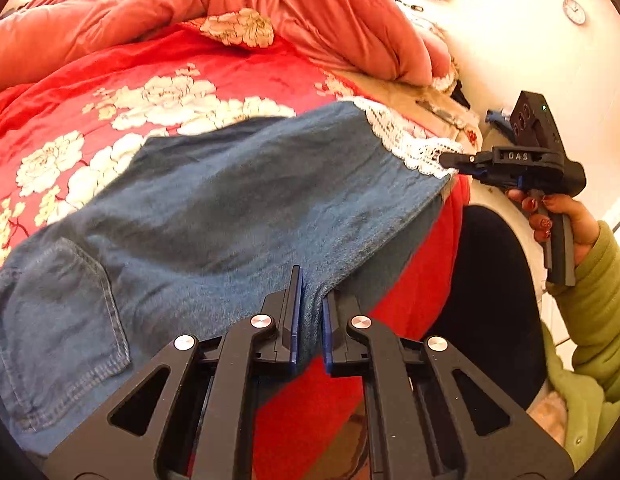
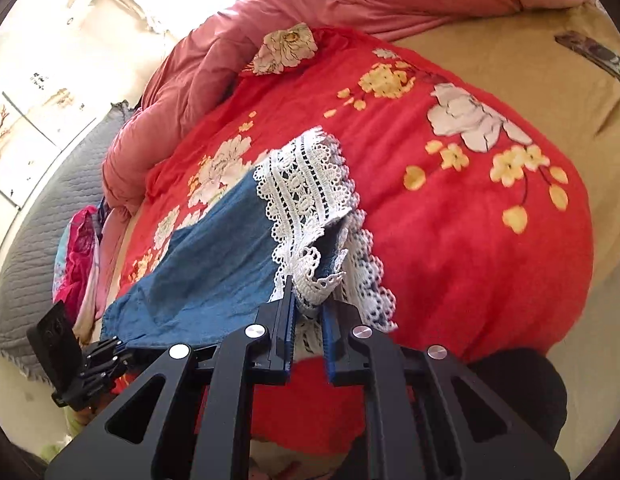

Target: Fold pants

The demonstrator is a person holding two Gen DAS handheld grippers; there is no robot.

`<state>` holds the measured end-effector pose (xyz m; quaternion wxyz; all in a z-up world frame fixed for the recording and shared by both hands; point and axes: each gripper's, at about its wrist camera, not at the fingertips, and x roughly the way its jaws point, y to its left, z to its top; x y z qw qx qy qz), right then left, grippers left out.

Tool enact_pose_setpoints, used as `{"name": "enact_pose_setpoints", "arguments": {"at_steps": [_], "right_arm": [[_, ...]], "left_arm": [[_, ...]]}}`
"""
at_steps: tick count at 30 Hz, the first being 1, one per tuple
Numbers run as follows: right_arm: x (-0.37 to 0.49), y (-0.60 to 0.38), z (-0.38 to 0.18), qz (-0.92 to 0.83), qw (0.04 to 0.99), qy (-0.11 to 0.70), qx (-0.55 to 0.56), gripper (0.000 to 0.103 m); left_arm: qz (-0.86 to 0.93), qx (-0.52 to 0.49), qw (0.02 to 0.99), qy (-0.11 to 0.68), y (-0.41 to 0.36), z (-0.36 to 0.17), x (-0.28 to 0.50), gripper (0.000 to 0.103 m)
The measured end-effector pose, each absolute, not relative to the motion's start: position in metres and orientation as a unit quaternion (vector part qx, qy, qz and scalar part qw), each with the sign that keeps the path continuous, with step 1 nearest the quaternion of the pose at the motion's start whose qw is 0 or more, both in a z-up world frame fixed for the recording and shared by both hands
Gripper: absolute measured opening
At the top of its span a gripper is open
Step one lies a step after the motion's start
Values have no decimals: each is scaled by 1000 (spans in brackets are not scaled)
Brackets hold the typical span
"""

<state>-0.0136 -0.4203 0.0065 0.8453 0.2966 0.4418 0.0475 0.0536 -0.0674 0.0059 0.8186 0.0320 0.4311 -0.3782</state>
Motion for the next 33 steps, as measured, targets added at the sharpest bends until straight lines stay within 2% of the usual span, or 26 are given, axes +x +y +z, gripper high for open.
{"name": "enact_pose_setpoints", "arguments": {"at_steps": [6, 8, 10, 14, 16, 17, 18, 23, 25, 27, 33], "right_arm": [[-21, -422, -5, 35, 837, 461, 293, 14], [-26, -425, -3, 38, 836, 459, 298, 21], [-37, -430, 8, 12, 849, 447, 280, 43], [-56, -429, 40, 1, 883, 402, 242, 43], [-49, -408, 49, 36, 892, 395, 216, 43], [-42, -392, 51, 63, 894, 396, 201, 43], [-36, -381, 49, 81, 893, 399, 191, 44], [3, -334, 14, 102, 866, 470, 136, 47], [9, -330, -11, 89, 849, 506, 124, 48], [6, -328, -13, 90, 854, 498, 123, 49], [-4, -331, 20, 119, 878, 444, 135, 59]], "left_arm": [[-372, 48, 814, 444, -72, -6, 50, 5], [-368, 56, 814, 445, -74, -8, 49, 5], [-367, 57, 815, 444, -73, -9, 48, 5], [-366, 54, 815, 445, -70, -10, 45, 7], [-365, 49, 815, 447, -68, -8, 43, 13], [-368, 43, 815, 446, -67, -7, 40, 23], [-371, 37, 814, 445, -64, -5, 37, 29], [-340, -2, 831, 440, -31, 10, 18, 30], [-303, -18, 853, 425, 0, 24, 10, 37], [-229, -24, 884, 408, 41, 37, 4, 50], [-44, -108, 901, 419, 148, 37, 24, 68]]}}
